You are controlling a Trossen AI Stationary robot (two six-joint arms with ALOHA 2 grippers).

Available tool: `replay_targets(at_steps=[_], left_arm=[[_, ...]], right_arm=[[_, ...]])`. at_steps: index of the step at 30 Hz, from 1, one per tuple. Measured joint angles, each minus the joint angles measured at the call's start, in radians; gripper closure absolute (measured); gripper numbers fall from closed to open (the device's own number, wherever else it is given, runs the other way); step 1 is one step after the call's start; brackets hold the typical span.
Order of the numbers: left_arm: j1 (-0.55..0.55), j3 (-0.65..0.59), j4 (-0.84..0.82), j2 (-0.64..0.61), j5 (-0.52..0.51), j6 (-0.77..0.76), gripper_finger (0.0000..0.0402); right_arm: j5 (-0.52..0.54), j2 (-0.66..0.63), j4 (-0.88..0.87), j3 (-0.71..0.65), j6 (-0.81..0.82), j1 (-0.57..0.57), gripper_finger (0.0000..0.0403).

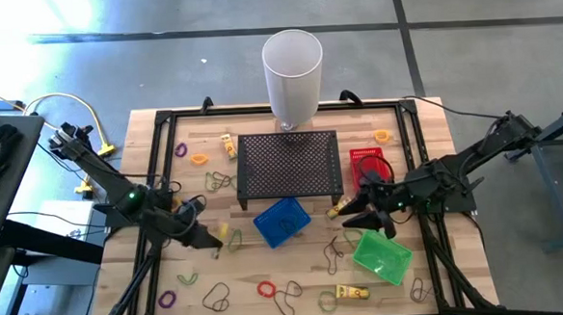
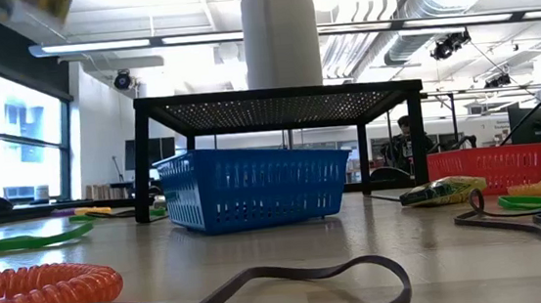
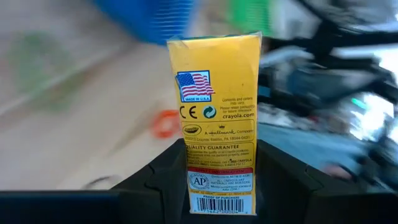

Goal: Pick & Place Office Desk Supplies
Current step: Put the yellow crayon box into the green bin

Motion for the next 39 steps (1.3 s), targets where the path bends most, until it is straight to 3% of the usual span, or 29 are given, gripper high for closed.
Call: replay_targets(at_steps=[7,16,20,26,34,39], left_arm=[[0.061,0.000,0.395,0.007,0.050,0.328,0.0240],[0.311,0.002,0.609,0.080,0.373,0.414,0.0240],[0.437,0.002,0.802,0.203,0.602,0.392,0.0240],[0.557,0.002,1.277,0.481,0.898,0.209,0.0240],[0.610,0.102,1.589,0.824,1.080,0.019,0.0240],[0.605,0.231,1.724,0.958,1.192,-0.034,0.0240]], right_arm=[[0.018,0.044,0.154,0.000,-0.214,0.000,0.0200],[0.114,0.194,0.517,0.000,-0.585,-0.008,0.0199],[0.116,0.229,0.553,0.000,-0.587,-0.027,0.0199],[0.117,0.239,0.557,0.000,-0.536,-0.042,0.0199],[0.155,0.239,0.505,0.000,-0.531,-0.041,0.0200],[0.165,0.240,0.421,0.000,-0.491,-0.042,0.0200]])
